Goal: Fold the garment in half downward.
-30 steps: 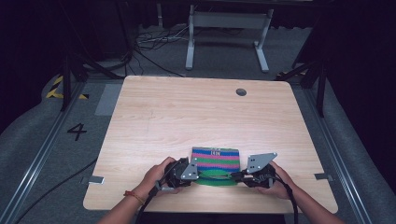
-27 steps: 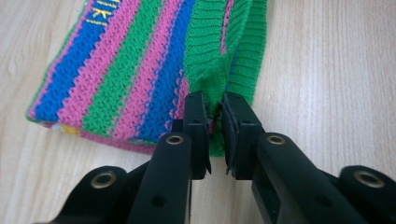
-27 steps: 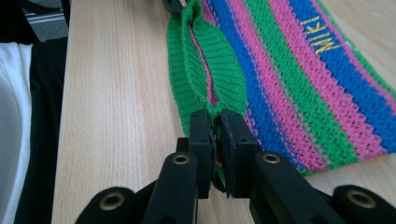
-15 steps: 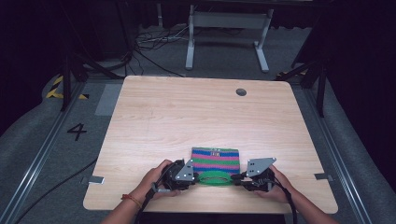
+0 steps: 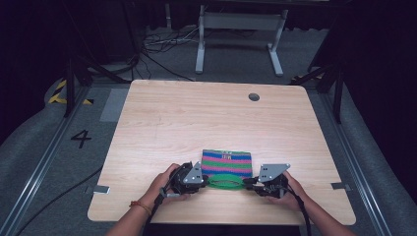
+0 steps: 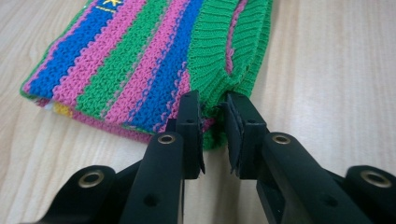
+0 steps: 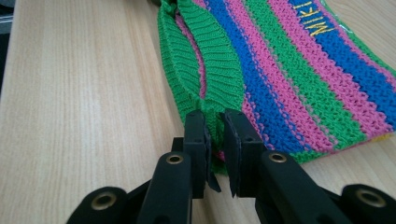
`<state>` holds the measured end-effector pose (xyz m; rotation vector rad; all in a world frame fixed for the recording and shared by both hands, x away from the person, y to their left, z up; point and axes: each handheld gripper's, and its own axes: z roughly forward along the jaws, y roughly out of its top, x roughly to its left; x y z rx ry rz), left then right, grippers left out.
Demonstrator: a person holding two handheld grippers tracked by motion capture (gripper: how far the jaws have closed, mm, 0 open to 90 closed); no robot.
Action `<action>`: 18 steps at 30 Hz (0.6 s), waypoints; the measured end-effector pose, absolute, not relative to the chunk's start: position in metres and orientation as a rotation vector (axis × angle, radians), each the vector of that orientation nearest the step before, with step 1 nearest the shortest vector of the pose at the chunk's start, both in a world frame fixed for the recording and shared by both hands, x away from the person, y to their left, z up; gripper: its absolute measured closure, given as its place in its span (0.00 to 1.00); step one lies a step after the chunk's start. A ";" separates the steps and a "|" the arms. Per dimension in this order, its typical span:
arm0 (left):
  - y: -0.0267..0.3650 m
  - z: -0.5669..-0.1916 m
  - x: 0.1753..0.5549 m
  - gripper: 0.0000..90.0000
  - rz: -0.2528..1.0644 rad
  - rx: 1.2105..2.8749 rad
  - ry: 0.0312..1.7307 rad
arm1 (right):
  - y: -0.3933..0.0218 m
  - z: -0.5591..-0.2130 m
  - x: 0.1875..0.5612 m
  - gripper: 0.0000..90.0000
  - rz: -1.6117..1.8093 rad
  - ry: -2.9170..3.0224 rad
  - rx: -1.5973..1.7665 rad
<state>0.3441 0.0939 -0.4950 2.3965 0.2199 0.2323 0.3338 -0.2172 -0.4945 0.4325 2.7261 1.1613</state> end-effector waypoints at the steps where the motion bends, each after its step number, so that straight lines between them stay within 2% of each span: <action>1: 0.094 -0.495 0.345 0.85 0.232 2.393 0.217 | -0.217 -0.495 0.334 0.89 1.156 2.721 0.429; 13: 0.094 -0.495 0.346 0.86 0.240 2.397 0.242 | -0.215 -0.494 0.336 0.88 1.134 2.716 0.433; 18: 0.095 -0.491 0.346 0.80 0.230 2.411 0.240 | -0.215 -0.492 0.335 0.85 1.128 2.730 0.432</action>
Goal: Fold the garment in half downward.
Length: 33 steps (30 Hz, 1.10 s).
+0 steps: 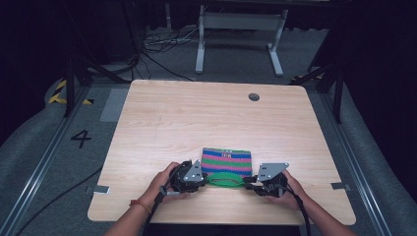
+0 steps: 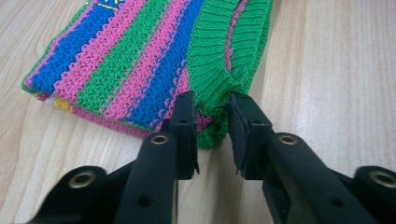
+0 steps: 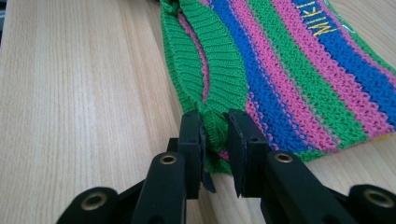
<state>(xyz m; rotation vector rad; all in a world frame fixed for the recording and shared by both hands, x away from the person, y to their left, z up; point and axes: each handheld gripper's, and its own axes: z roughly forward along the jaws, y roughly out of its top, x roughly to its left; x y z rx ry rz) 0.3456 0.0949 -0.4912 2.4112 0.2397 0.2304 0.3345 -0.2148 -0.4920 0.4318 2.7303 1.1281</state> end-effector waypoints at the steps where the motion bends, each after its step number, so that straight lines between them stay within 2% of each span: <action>1: 0.096 -0.491 0.346 0.78 0.230 2.421 0.243 | -0.215 -0.491 0.334 0.83 1.120 2.735 0.421; 8: 0.103 -0.484 0.344 0.72 0.244 2.394 0.276 | -0.217 -0.486 0.331 0.80 1.122 2.728 0.431; 14: 0.104 -0.477 0.340 0.67 0.270 2.389 0.275 | -0.219 -0.480 0.329 0.70 1.116 2.704 0.437; 16: 0.105 -0.476 0.339 0.62 0.271 2.387 0.280 | -0.219 -0.479 0.329 0.69 1.110 2.702 0.435; 18: 0.107 -0.474 0.339 0.59 0.273 2.378 0.280 | -0.221 -0.476 0.330 0.64 1.087 2.695 0.426; 27: 0.119 -0.467 0.344 0.35 0.328 2.375 0.402 | -0.233 -0.465 0.332 0.44 1.028 2.654 0.493; 30: 0.124 -0.465 0.344 0.30 0.362 2.391 0.415 | -0.241 -0.460 0.333 0.38 1.000 2.628 0.522; 33: 0.134 -0.462 0.343 0.26 0.389 2.407 0.438 | -0.252 -0.457 0.334 0.35 0.982 2.603 0.562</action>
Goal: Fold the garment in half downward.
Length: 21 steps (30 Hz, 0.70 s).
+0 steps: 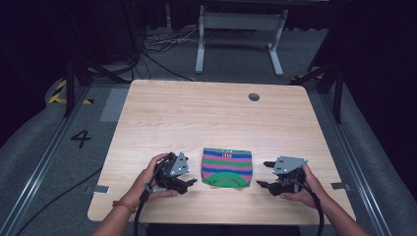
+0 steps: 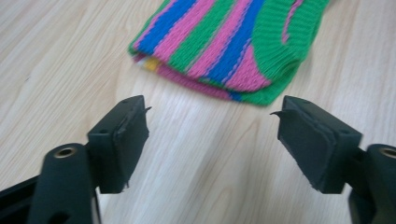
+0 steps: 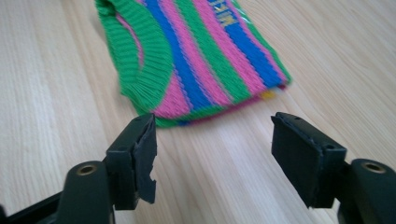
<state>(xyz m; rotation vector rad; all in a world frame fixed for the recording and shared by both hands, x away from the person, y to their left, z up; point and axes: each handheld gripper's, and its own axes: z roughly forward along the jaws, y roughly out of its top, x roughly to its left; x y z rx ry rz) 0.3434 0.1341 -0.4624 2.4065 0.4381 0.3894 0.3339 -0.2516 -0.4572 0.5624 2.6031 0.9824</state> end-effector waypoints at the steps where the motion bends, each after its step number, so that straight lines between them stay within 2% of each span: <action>1: 0.138 -0.462 0.343 0.25 0.397 2.411 0.447 | -0.256 -0.457 0.334 0.35 0.975 2.596 0.580; 21: 0.206 -0.464 0.330 0.24 0.465 2.439 0.610 | -0.312 -0.455 0.327 0.34 0.927 2.490 0.742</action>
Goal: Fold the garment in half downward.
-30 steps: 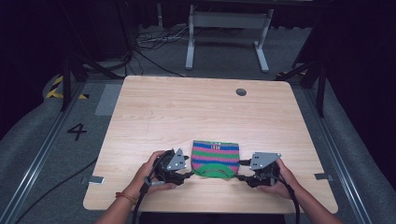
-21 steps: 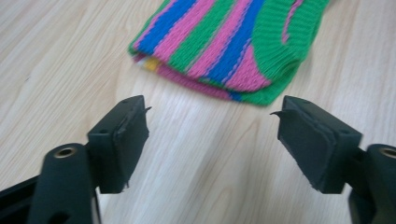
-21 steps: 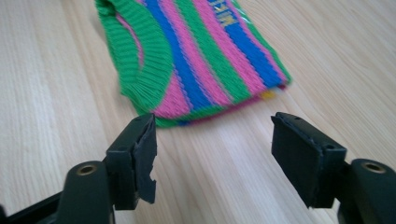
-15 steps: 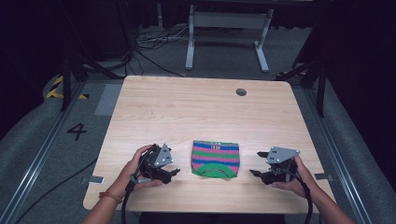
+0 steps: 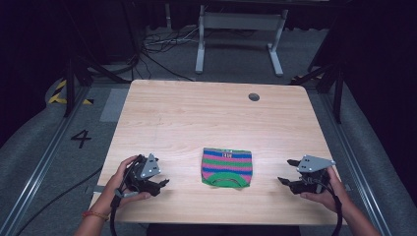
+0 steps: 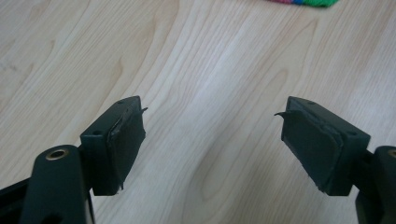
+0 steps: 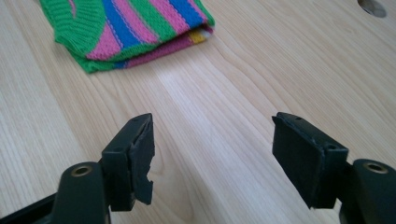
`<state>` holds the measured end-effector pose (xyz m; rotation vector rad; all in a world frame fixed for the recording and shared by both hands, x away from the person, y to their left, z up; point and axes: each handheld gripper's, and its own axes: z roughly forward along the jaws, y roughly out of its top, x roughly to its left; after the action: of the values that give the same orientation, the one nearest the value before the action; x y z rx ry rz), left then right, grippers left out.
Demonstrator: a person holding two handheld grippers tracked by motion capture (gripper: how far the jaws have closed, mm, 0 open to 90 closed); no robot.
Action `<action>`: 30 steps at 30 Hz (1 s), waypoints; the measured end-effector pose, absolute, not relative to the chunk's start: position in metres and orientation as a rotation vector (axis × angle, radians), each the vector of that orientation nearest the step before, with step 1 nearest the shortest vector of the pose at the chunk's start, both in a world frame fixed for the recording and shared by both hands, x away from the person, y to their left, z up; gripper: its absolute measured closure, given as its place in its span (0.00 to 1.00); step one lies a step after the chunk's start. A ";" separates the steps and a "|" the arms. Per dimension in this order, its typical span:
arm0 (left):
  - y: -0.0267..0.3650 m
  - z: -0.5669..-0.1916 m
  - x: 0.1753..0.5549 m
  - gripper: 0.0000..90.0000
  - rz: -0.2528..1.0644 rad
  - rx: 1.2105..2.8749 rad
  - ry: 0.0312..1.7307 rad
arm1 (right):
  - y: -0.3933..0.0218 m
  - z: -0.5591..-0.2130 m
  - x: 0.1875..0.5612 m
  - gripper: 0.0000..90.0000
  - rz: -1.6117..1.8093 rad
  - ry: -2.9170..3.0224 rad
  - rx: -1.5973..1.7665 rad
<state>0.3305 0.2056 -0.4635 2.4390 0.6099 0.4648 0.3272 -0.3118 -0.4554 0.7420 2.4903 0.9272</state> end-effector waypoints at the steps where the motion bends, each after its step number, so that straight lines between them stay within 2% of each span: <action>1: 0.210 -0.464 0.329 0.24 0.460 2.437 0.620 | -0.315 -0.456 0.326 0.34 0.920 2.492 0.747; 21: 0.253 -0.483 0.316 0.23 0.386 2.410 0.730 | -0.370 -0.482 0.304 0.33 0.942 2.439 0.966; 30: 0.272 -0.491 0.313 0.22 0.323 2.337 0.812 | -0.388 -0.501 0.288 0.27 1.009 2.405 1.089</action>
<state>0.3127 0.2719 -0.4907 2.3368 0.8123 0.3234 0.2879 -0.3878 -0.5010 1.0895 2.4052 1.0086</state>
